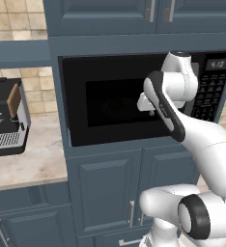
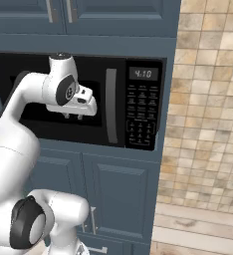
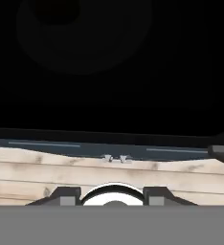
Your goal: Retrieve the reheated potato from the microwave, then place the potato, cheese, and condiment on the cutting board.
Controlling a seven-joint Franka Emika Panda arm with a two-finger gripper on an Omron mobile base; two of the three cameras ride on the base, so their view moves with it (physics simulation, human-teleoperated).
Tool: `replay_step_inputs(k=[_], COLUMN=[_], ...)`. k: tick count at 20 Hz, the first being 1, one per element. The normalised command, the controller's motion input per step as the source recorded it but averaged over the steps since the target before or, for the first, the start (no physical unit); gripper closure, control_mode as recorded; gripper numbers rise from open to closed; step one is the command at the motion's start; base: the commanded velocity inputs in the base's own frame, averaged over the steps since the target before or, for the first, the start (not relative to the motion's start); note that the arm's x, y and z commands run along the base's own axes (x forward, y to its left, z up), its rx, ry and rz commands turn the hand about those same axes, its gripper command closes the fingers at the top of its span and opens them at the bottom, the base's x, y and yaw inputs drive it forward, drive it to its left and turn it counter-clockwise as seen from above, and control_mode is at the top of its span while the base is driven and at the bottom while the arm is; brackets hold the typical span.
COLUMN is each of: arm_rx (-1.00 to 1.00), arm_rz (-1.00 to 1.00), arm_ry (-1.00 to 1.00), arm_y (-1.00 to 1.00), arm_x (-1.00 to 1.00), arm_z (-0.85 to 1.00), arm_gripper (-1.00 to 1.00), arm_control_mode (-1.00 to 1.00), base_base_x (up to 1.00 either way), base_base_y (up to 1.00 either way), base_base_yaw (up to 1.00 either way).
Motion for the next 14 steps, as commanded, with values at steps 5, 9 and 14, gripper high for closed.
replay_step_inputs(k=[5, 9, 14], arm_rx=[0.0, 0.03, 0.0], arm_rz=[0.0, 0.0, 0.0], arm_ry=[-0.02, -0.33, -0.42], arm_y=[-0.04, -0.22, -0.32], arm_x=[-0.11, -0.43, -0.41], arm_z=[0.0, 0.0, 0.01], arm_gripper=[-1.0, -1.0, -1.0], arm_control_mode=[-1.0, -1.0, -1.0], base_base_x=[0.0, 0.0, 0.0], base_base_y=[0.0, 0.0, 0.0], base_base_yaw=[0.0, 0.0, 0.0])
